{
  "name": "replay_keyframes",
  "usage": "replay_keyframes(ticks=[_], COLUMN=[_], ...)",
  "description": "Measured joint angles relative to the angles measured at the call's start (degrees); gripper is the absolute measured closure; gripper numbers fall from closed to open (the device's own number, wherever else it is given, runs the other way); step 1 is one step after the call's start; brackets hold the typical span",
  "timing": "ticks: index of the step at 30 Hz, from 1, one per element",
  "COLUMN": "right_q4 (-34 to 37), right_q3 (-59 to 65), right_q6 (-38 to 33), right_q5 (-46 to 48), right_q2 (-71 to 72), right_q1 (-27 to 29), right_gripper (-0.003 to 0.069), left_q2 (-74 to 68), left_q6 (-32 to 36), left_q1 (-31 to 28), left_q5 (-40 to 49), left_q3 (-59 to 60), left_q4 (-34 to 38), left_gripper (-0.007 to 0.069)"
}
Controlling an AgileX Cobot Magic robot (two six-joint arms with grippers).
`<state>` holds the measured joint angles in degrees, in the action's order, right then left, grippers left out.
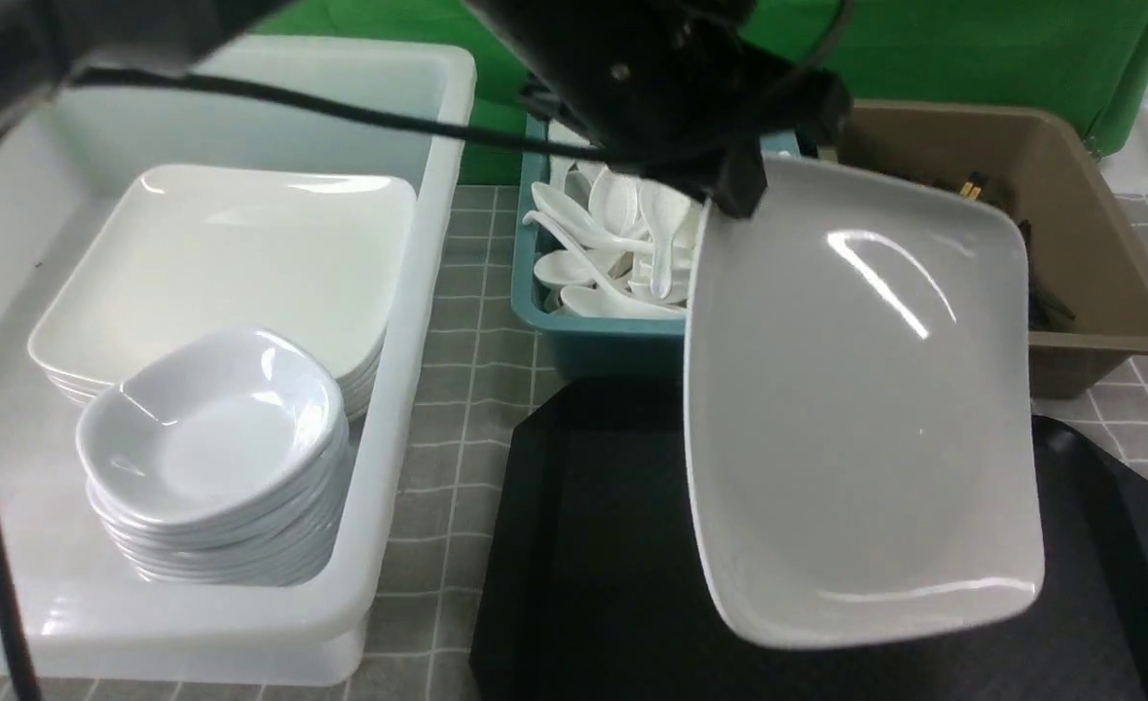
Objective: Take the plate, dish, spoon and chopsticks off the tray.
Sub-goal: Use the left arm to put the plate into the large storage box on the left
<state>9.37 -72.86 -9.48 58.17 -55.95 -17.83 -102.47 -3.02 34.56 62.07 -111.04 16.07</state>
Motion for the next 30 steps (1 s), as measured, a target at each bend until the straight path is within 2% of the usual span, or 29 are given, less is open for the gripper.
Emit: replay_keyframes(ticks=[3,6,7,8,10,11,13,15,20,24,30], right_q4=[5.8,12.8,13.2,14.8,15.3,15.3,15.1,14.4,9.3,7.2,6.9], right_q3=[-1.8,-4.9,-5.4,-7.4,-10.5,-13.1,-16.0,-20.9,-31.3,-38.7,-46.3], right_q6=[-4.0,-8.8,-9.3,-10.5,-11.3,-11.4,-11.5,-11.6,-9.4,-8.3,-8.0], right_q5=[-1.3,-1.4,-1.4,-1.4,-1.4,-1.4,-1.4,-1.1,-1.0,-0.9,0.9], right_q2=[-0.6,-3.3,-3.6,-5.7,-9.2,-11.8,-14.1,-18.3,-27.5,-34.3,-42.0], right_q1=[0.0,0.0,0.0,-0.4,-1.9,-3.6,-5.4,-9.3,-16.7,-20.0,-21.1], right_gripper=[0.0632,0.0632,0.0632,0.0632,0.0632,0.0632,0.0632,0.0632,0.0632,0.0632,0.0632], left_q2=[2.1,5.0,5.2,6.5,8.0,8.8,9.0,9.1,9.2,9.3,9.3], left_q6=[0.1,1.6,1.7,2.0,3.0,3.0,3.6,4.4,4.9,7.4,10.6], left_q1=[-5.0,-12.7,-13.8,-17.9,-23.5,-28.6,-32.4,-38.9,-49.5,-53.6,-54.2], left_q5=[0.4,0.4,0.4,0.7,1.0,1.1,1.1,1.1,-3.0,-9.1,-20.0], left_q3=[-1.7,-2.4,-2.4,-2.6,-2.8,-2.8,-2.8,-2.8,0.6,8.7,23.0], left_q4=[2.8,7.6,7.9,9.9,12.2,13.8,14.8,16.7,20.1,24.9,26.8], left_gripper=[0.0594,0.0594,0.0594,0.0594,0.0594,0.0594,0.0594,0.0594,0.0594,0.0594,0.0594])
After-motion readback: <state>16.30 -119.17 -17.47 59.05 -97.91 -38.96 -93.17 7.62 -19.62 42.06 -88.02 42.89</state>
